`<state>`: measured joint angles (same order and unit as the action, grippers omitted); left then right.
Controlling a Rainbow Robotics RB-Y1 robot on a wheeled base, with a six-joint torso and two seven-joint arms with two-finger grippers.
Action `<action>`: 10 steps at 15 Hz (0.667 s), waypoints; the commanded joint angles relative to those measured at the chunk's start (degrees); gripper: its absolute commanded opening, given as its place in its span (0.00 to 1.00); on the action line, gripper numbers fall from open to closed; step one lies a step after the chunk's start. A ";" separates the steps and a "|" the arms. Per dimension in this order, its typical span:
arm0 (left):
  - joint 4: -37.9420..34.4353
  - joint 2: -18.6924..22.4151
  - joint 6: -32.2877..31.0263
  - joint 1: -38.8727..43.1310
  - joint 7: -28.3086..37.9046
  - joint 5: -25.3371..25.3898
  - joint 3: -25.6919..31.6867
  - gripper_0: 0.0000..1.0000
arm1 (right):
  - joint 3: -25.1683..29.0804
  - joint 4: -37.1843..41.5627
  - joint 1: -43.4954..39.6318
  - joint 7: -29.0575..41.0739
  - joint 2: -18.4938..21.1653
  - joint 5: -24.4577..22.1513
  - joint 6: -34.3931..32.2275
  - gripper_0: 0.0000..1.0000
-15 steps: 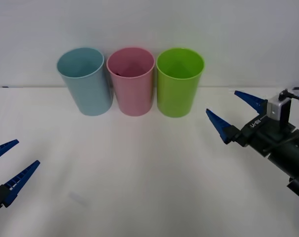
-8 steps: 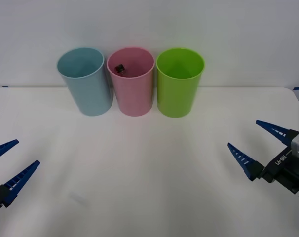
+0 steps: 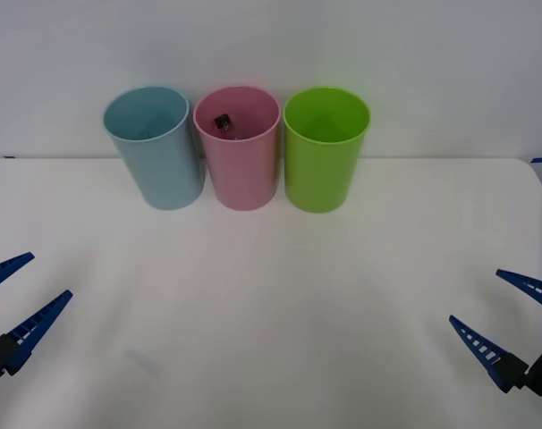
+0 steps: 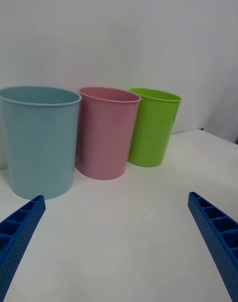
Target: Grasp the object on the table and drop it into the matching bin: aluminum can to the light blue bin, PET bottle to the pink bin.
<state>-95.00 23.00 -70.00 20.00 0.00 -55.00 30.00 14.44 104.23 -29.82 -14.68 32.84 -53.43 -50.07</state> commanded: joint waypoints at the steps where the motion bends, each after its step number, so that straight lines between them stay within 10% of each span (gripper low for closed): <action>1: 0.00 0.00 0.00 0.00 0.00 0.00 0.00 1.00 | 2.35 -4.56 0.02 -0.88 -1.29 -0.01 -7.32 1.00; 10: 0.00 0.00 0.00 0.00 0.00 0.00 0.00 1.00 | 6.56 -11.33 -0.77 -2.38 -2.43 -2.29 -19.98 1.00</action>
<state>-95.00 23.00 -70.00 20.00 0.00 -55.00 30.00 21.02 92.91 -30.50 -17.05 30.42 -55.37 -70.10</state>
